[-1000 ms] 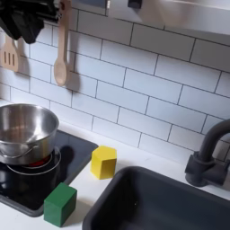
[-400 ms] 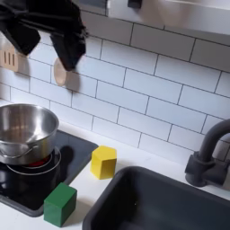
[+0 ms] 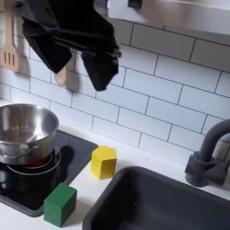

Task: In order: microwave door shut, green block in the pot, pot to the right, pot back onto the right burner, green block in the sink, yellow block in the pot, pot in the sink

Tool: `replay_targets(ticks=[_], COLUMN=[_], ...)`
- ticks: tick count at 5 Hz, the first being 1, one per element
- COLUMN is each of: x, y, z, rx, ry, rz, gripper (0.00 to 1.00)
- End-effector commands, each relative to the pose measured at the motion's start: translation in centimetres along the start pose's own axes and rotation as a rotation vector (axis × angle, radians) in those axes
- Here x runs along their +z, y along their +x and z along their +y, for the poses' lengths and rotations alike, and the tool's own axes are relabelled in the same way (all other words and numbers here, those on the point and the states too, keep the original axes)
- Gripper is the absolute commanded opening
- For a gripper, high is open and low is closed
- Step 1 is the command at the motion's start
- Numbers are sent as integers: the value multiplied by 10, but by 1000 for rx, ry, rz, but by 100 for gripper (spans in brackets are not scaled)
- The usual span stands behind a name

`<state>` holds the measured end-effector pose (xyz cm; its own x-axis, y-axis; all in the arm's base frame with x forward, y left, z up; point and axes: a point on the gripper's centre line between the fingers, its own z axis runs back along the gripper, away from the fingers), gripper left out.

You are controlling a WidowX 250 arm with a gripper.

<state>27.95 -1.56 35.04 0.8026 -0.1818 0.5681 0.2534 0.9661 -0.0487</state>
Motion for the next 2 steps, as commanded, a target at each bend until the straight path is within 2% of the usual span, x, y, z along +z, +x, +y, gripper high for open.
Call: replay_targets(ticks=[1,2], x=[-11,-16], y=[9,11], z=[-44,-58], rx=[-115,-153], ry=[-106,-138], rz=[0,2], gripper=[100,100])
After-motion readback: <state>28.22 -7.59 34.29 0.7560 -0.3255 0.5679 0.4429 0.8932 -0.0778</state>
